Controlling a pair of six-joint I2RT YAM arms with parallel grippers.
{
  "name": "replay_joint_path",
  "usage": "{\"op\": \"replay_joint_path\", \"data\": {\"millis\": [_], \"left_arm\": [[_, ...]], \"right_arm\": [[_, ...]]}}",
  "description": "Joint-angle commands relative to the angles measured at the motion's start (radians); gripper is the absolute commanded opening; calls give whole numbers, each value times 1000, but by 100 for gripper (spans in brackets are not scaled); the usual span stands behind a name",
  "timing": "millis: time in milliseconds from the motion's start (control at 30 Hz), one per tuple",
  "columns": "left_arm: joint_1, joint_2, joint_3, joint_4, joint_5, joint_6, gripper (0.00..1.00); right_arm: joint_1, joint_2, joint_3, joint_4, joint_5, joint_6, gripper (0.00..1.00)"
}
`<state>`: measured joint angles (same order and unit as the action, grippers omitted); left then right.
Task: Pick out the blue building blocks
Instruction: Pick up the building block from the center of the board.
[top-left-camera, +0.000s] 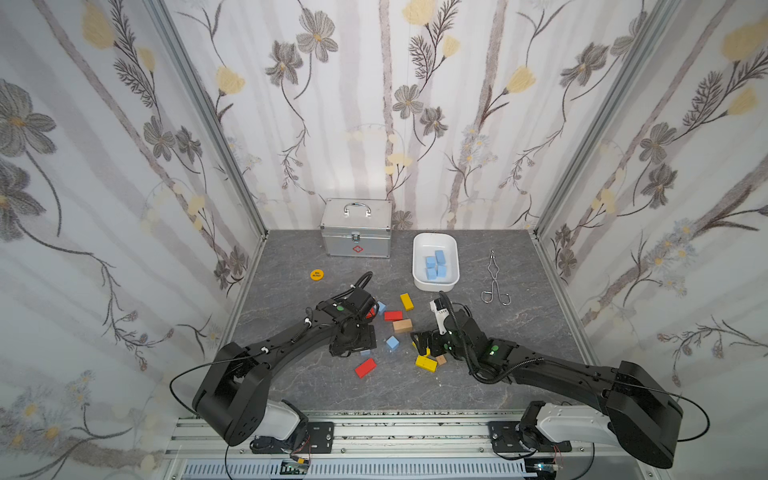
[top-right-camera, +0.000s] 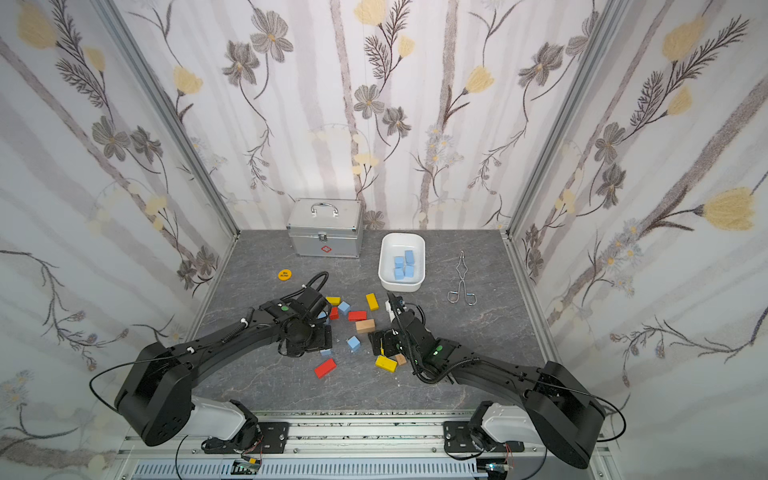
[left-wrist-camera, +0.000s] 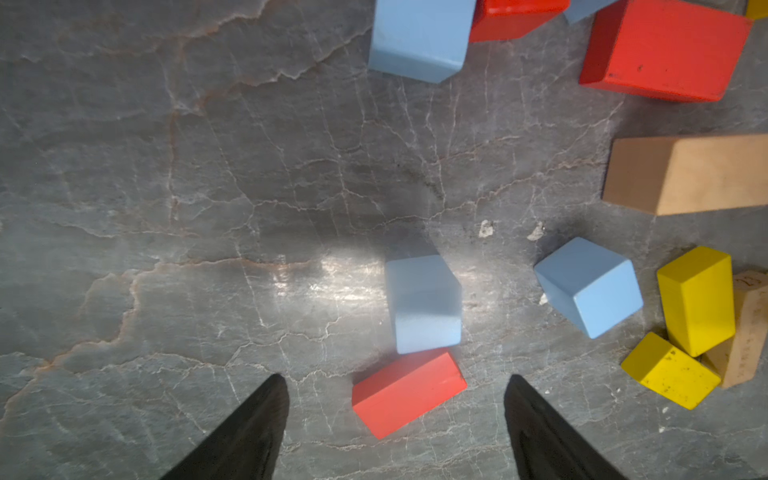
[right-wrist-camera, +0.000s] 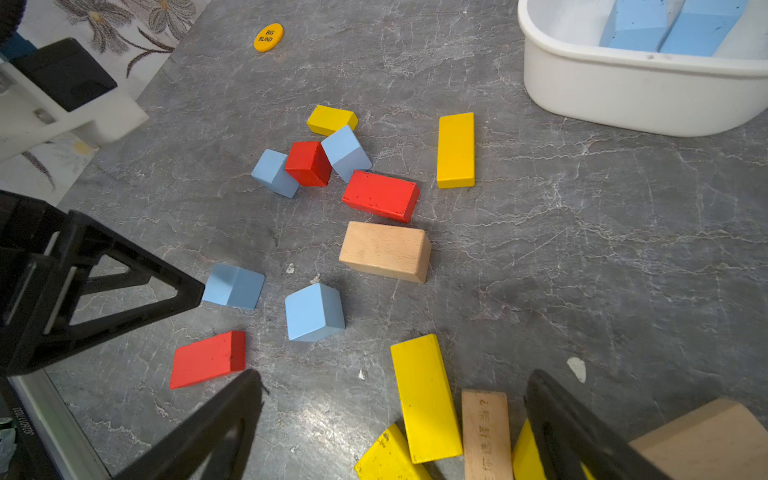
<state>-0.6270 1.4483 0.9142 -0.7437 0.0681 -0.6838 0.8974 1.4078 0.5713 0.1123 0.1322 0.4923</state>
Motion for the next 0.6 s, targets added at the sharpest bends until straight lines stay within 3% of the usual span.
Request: {"op": "replay_joint_path", "data": {"millis": [0,567], "left_arm": [[-2,35,20,10,3,-7,82],[-4,128,32,44,56,-2,66]], "right_arm": [[1,3,-11,69,-16,-10,100],[1,-34,-74,130,-188,-149,100]]}}
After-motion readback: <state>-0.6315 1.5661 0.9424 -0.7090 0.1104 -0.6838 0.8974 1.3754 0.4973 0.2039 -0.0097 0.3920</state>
